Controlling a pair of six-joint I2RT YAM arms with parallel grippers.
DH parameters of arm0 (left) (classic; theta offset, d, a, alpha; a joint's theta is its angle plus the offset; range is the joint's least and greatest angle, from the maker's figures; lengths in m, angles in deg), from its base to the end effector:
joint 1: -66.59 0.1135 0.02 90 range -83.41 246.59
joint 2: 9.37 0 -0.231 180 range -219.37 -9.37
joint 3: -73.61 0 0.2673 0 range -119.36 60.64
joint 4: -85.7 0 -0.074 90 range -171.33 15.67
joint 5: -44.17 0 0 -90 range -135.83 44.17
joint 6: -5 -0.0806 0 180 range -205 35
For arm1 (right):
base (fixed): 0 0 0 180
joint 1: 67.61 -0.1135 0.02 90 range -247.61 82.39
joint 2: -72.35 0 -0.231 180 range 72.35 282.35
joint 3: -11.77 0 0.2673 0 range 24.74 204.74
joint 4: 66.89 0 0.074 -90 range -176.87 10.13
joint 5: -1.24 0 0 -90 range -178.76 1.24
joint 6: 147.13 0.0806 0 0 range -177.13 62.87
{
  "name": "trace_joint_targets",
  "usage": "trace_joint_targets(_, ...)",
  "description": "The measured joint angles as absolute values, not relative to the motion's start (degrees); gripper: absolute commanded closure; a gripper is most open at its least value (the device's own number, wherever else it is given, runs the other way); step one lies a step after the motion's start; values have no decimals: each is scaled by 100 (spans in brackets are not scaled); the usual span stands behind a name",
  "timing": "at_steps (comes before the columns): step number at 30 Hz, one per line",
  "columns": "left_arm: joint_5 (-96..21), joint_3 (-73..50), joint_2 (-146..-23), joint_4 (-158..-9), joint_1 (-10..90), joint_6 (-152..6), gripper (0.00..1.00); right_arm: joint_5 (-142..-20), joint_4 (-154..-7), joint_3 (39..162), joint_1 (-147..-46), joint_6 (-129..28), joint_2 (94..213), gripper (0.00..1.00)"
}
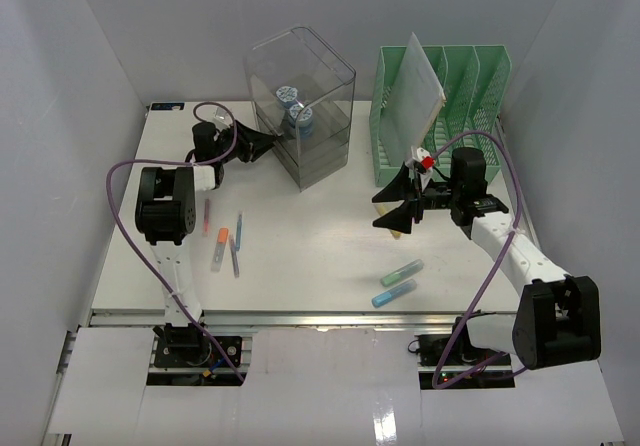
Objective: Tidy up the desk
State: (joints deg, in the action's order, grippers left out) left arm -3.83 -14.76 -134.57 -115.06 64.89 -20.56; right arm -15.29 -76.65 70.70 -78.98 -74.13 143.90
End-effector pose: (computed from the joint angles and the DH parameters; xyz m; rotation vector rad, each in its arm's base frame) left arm 0.4940 -0.0686 0.1050 -0.5385 1.9744 -1.4399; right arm 0.2763 0.1344 0.2373 -1.1907 1.3823 1.1628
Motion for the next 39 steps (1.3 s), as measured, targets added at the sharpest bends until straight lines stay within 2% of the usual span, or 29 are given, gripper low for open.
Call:
trace_joint_targets(4, -379, -1476, -13475, -11656, 6480, -1916, 72, -1472, -7675, 7070, -7839, -7413, 14390, 27)
trace_joint_targets(10, -379, -1474, -13484, -11846, 6476, -1767, 76, -1399, -7677, 7070, -7736, -7408, 14390, 28)
trace_joint_targets(22, -342, -1232, -13571, -12453, 6488, -1390, 92, -1336, -7677, 7070, -7629, -7402, 14406, 29)
trace_joint_targets(30, -199, -408, -13183, -12886, 6766, -1370, 94, -1641, -7770, 7071, -7577, -7401, 14469, 40)
trace_joint_targets(33, 3, 27, -12861, -12833, 7010, -1517, 92, -2023, -8022, 7095, -7564, -7408, 14567, 38)
trace_joint_targets(35, 94, 240, -12674, -12741, 7142, -1639, 85, -2324, -8226, 7139, -7560, -7428, 14613, 32)
trace_joint_targets(39, 198, 467, -12380, -12452, 7281, -1908, 54, -2980, -8624, 7268, -7574, -7580, 14633, 19)
